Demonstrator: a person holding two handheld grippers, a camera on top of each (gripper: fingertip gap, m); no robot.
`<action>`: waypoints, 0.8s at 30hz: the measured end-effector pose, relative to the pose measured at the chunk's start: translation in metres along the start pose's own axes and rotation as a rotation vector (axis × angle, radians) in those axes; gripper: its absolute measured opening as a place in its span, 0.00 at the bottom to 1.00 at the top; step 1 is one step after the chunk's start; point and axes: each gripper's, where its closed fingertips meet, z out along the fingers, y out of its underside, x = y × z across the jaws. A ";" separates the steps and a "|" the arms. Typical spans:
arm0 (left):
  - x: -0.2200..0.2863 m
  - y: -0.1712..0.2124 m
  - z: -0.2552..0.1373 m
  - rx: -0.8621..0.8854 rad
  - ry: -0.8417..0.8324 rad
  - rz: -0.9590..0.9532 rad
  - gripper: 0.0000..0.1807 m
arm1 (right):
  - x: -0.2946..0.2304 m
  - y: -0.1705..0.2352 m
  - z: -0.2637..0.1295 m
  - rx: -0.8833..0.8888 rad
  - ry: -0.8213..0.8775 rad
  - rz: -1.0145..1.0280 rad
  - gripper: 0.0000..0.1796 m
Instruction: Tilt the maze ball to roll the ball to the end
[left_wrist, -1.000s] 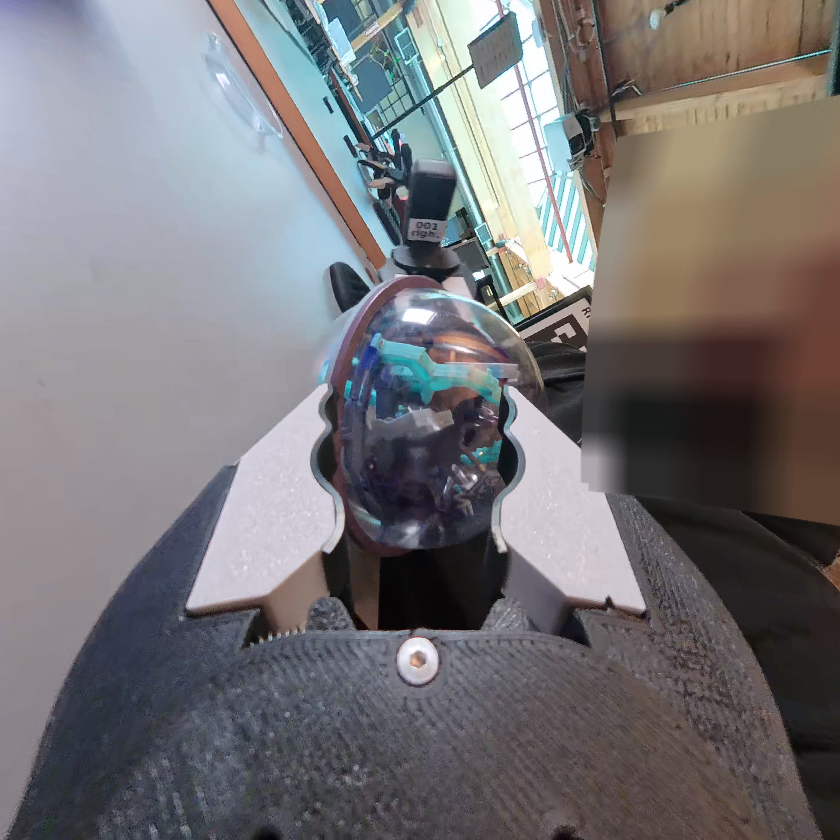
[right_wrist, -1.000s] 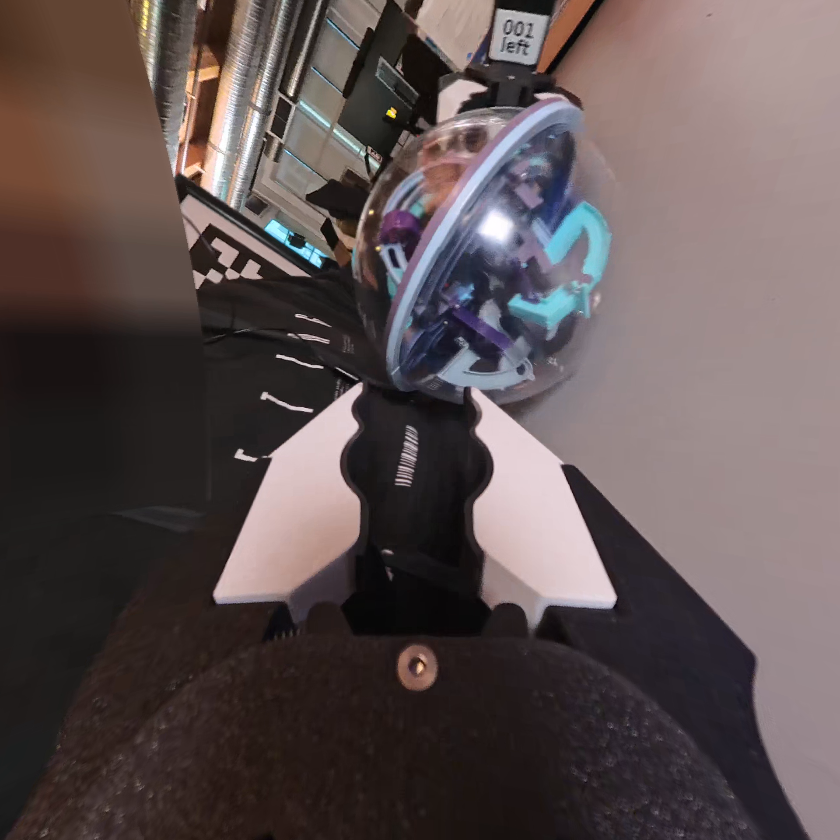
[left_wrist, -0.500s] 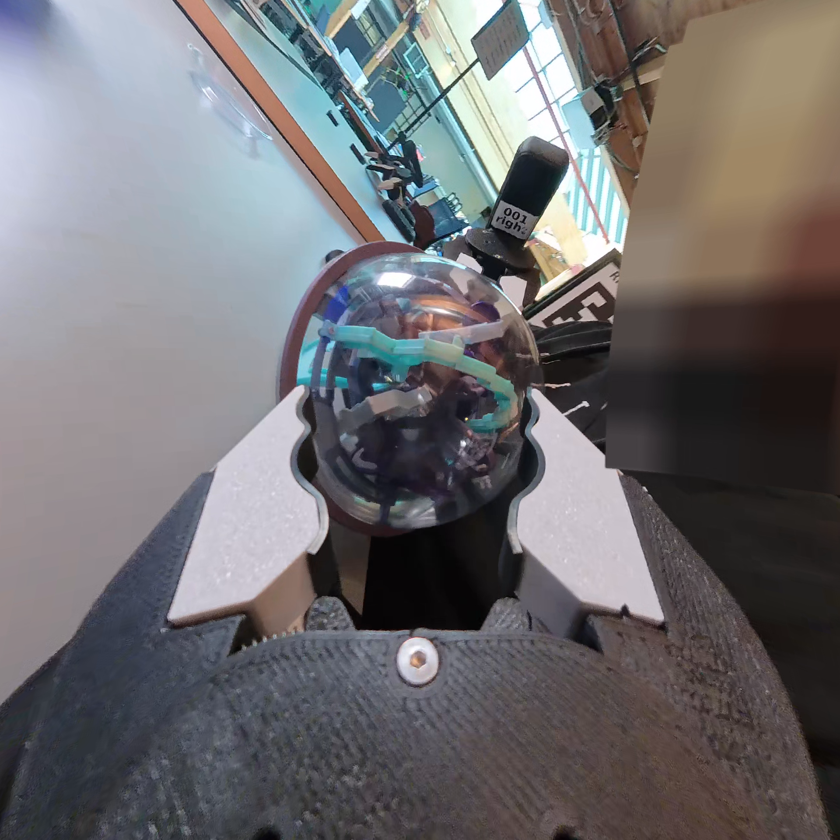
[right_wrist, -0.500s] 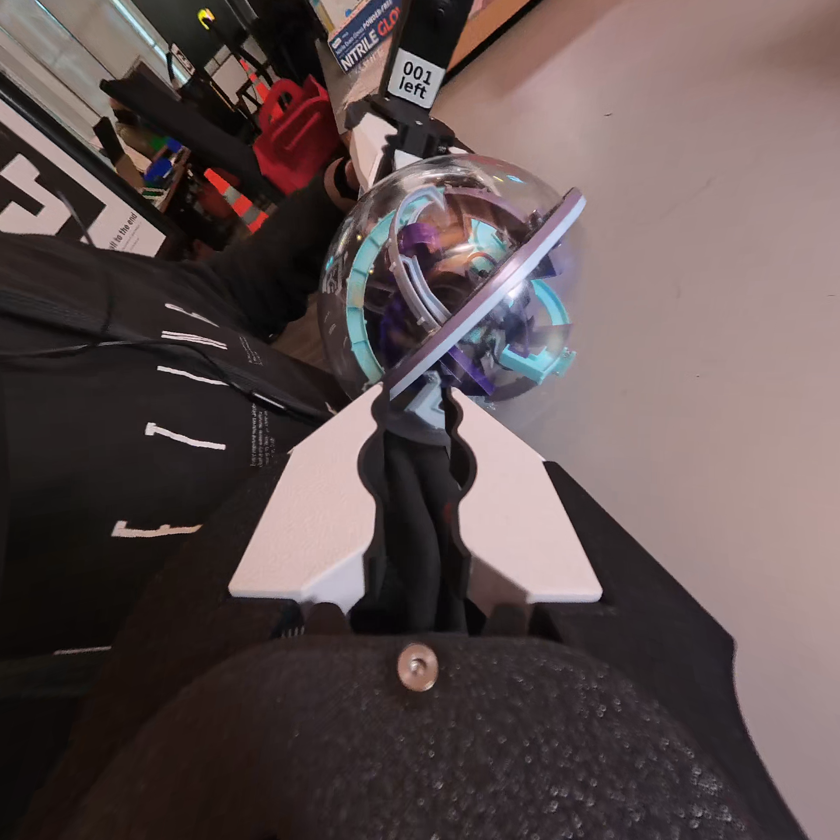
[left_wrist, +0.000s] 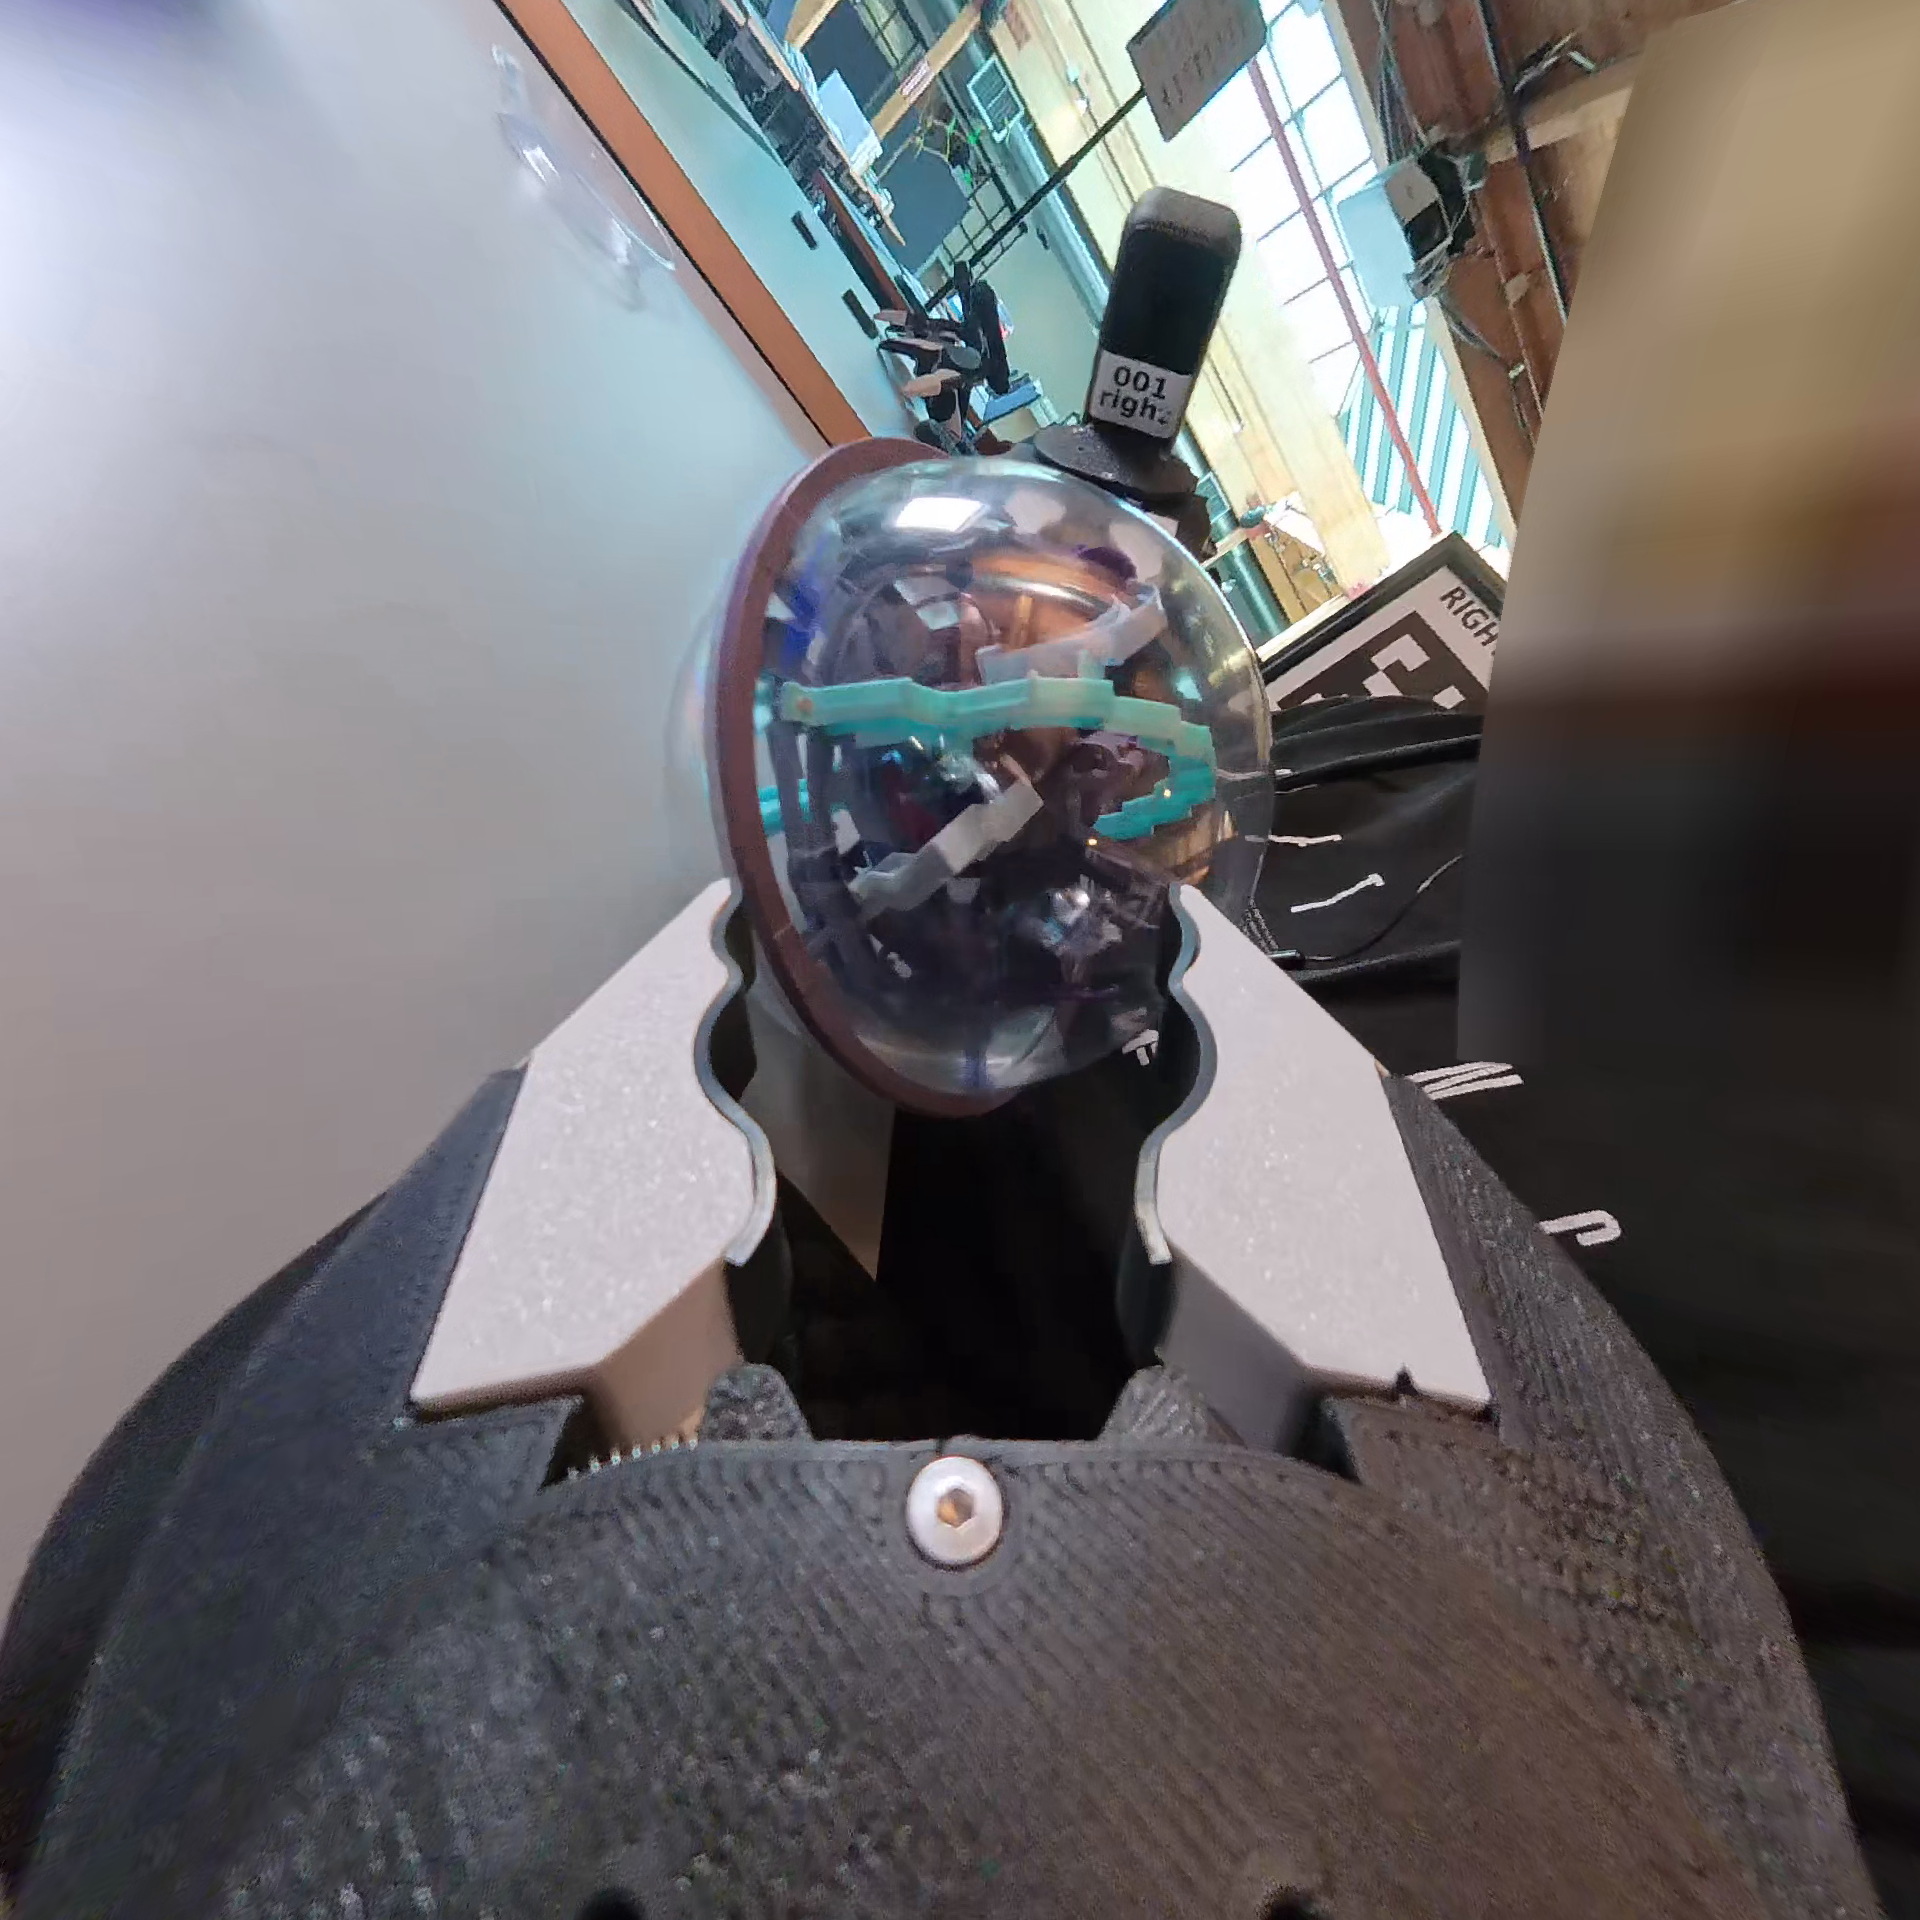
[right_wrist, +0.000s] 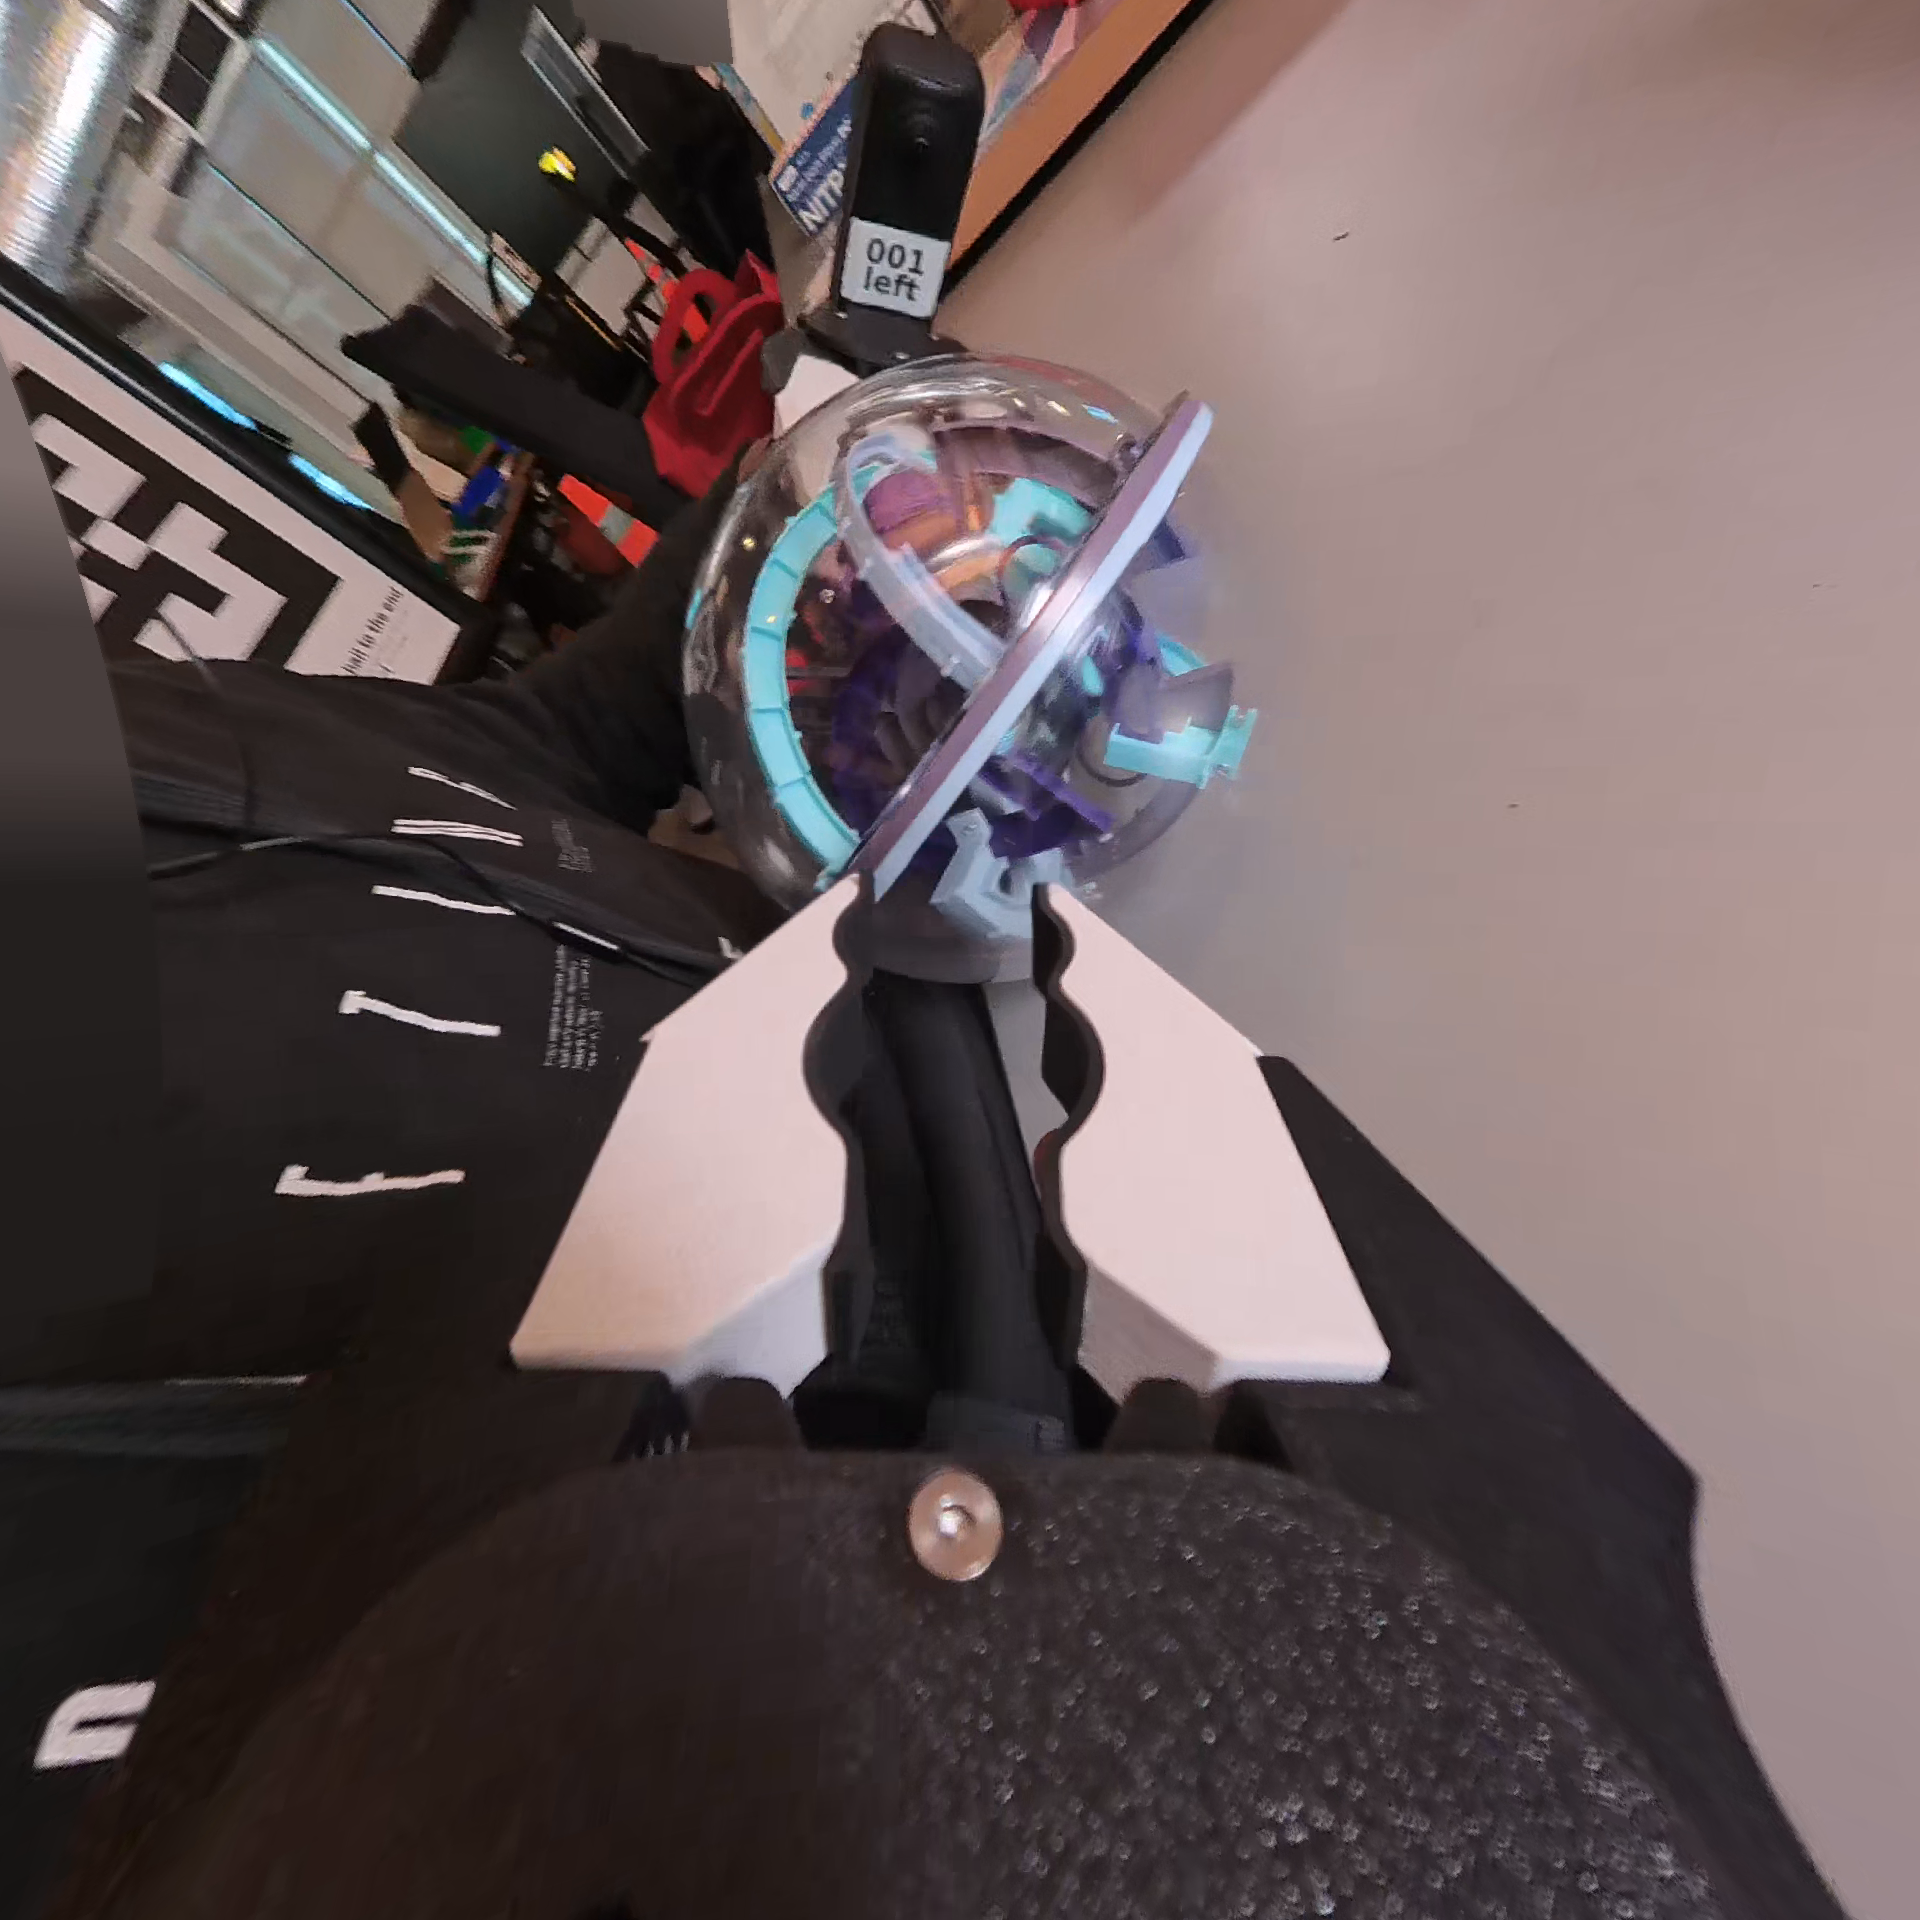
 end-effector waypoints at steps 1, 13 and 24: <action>0.000 -0.001 -0.001 0.008 0.006 -0.012 0.42 | -0.002 0.000 -0.001 0.002 -0.023 0.021 0.17; 0.002 -0.006 0.015 0.038 0.049 -0.088 0.32 | 0.007 0.010 -0.001 -0.022 -0.032 0.043 0.08; -0.008 -0.002 0.016 0.030 -0.009 -0.131 0.23 | 0.026 0.016 -0.012 0.021 -0.054 0.030 0.04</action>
